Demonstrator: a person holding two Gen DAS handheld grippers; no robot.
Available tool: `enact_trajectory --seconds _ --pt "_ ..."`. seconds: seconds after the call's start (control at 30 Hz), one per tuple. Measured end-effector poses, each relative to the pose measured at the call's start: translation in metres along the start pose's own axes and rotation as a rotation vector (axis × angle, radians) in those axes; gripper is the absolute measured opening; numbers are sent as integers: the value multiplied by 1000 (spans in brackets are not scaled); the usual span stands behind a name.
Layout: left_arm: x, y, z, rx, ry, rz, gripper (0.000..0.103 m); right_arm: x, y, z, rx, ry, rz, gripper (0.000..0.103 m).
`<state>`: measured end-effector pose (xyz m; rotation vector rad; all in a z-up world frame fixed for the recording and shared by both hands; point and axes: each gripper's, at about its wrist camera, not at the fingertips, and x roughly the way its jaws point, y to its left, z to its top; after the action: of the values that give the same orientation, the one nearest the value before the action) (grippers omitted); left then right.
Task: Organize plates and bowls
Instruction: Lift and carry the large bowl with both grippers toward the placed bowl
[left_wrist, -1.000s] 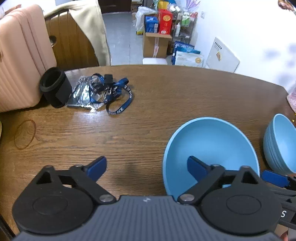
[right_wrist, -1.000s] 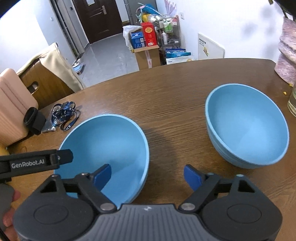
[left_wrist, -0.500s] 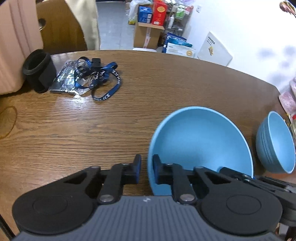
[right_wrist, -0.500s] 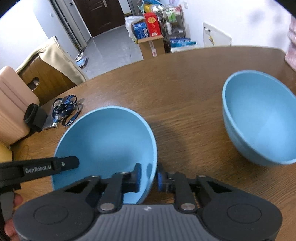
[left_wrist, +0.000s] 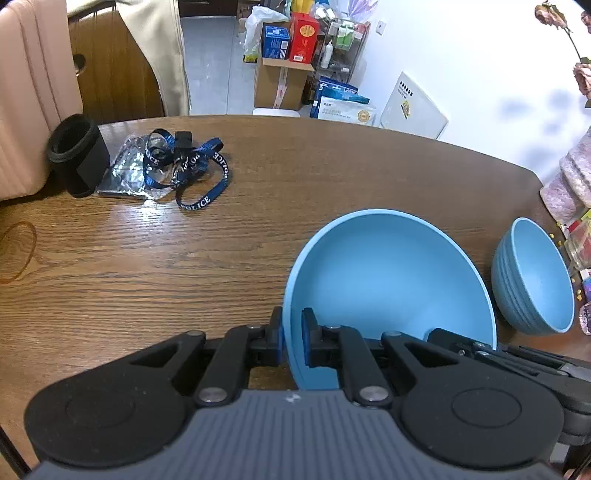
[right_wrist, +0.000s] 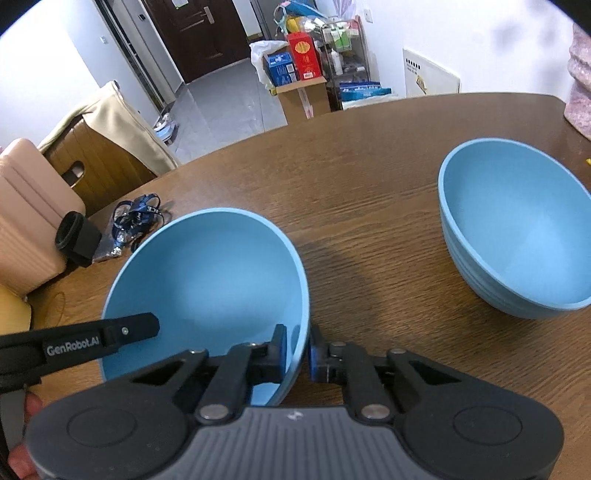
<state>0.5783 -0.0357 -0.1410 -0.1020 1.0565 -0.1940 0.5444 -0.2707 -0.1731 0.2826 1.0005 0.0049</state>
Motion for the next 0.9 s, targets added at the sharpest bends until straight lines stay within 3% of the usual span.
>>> enact_trajectory --seconds 0.9 --pt "-107 9 -51 81 -67 -11 10 -99 42 -60 -21 -75 -33 11"
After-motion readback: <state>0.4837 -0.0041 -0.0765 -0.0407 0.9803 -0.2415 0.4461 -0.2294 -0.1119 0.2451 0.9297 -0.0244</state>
